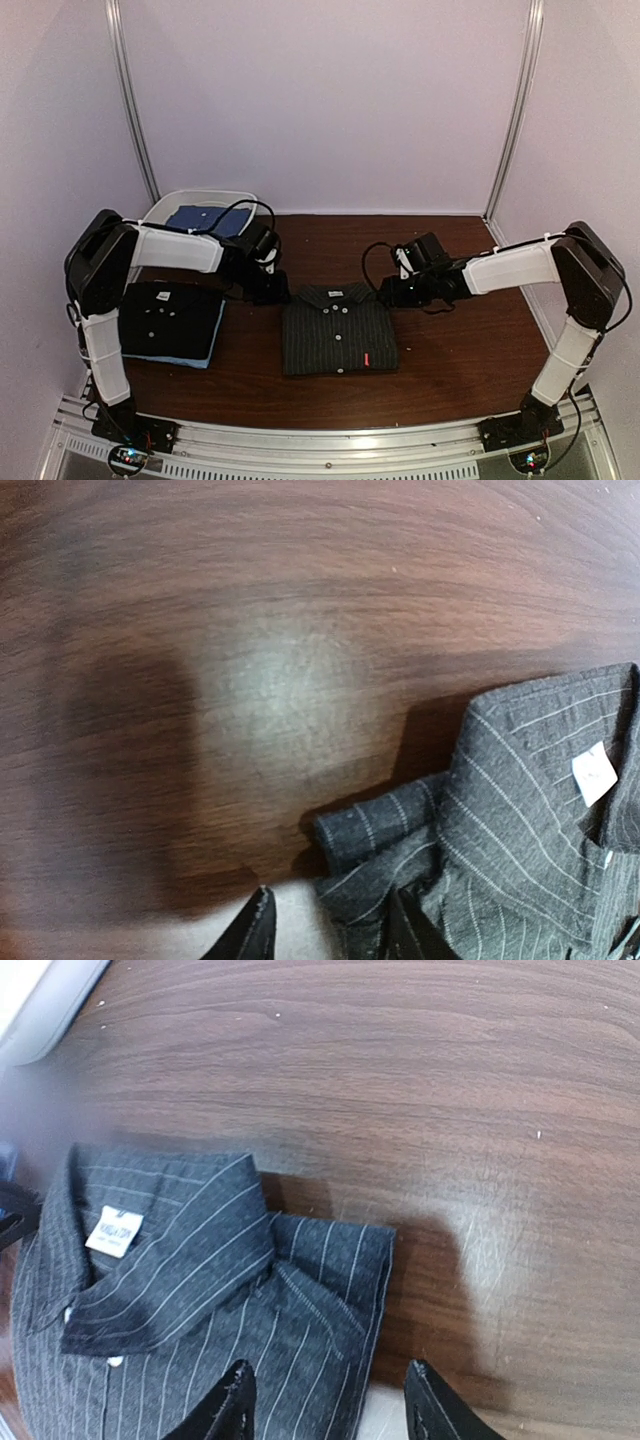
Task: Fold and stack the long sleeve shirts
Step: Smooth out the square-folded shirt at the center of the board.
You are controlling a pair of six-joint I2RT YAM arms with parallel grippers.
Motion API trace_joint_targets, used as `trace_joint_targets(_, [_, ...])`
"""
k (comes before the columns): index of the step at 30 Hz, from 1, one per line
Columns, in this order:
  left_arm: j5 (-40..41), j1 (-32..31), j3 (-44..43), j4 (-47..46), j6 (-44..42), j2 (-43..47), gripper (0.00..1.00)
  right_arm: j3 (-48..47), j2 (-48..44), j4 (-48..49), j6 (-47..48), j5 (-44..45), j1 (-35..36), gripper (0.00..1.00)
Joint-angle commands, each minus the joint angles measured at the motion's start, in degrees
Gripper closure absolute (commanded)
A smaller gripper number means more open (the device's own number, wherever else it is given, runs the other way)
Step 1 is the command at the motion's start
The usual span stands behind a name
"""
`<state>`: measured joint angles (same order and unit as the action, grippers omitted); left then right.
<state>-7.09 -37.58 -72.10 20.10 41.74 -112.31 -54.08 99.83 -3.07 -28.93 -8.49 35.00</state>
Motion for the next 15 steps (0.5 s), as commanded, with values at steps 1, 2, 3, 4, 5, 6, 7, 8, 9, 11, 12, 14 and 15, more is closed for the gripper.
trace_joint_targets(1, [3.4,0.7,-1.6,2.8,-1.7,4.0,0.57,2.7,-3.8,-0.8,-0.8,-2.0,0.6,0.48])
trace_joint_targets(2, [3.4,0.7,-1.2,2.9,-1.7,4.8,0.55,3.2,-3.9,-0.9,-0.9,-2.1,0.9,0.48])
trace_joint_targets(3, [3.3,0.7,-0.9,2.9,-1.8,5.8,0.54,3.7,-4.0,-0.9,-1.0,-2.3,1.3,0.49])
trace_joint_targets(4, [2.9,0.8,-0.5,2.8,-1.9,6.6,0.53,4.1,-3.9,-1.0,-1.1,-2.2,1.7,0.49])
trace_joint_targets(5, [2.8,0.7,-0.1,2.8,-1.9,7.5,0.53,4.5,-3.8,-1.2,-1.2,-2.0,2.1,0.5])
trace_joint_targets(6, [2.6,0.7,0.3,2.7,-2.0,8.4,0.53,4.8,-3.6,-1.2,-1.3,-1.8,2.5,0.5])
trace_joint_targets(7, [2.4,0.7,0.9,2.5,-2.1,9.4,0.52,5.3,-3.4,-1.2,-1.5,-1.5,2.8,0.5])
trace_joint_targets(8, [2.1,0.7,1.6,2.0,-2.2,10.5,0.52,5.6,-3.3,-1.0,-1.6,-1.2,3.2,0.5])
trace_joint_targets(9, [1.8,0.7,2.6,1.4,-2.2,12.1,0.52,6.0,-3.1,-0.8,-1.9,-1.1,3.6,0.51])
trace_joint_targets(11, [1.2,0.7,4.0,0.5,-2.3,14.1,0.52,6.3,-2.4,-0.7,-2.3,-0.9,4.5,0.51])
trace_joint_targets(12, [1.0,0.7,4.6,0.3,-2.4,15.0,0.52,6.2,-2.0,-0.8,-2.5,-0.7,5.0,0.52])
trace_joint_targets(14, [0.9,0.7,5.4,0.3,-2.5,16.4,0.52,6.0,-1.3,-1.4,-2.8,0.6,5.9,0.55])
trace_joint_targets(15, [0.7,0.7,5.9,0.3,-2.6,17.0,0.52,5.9,-1.0,-1.6,-3.0,1.1,6.3,0.56])
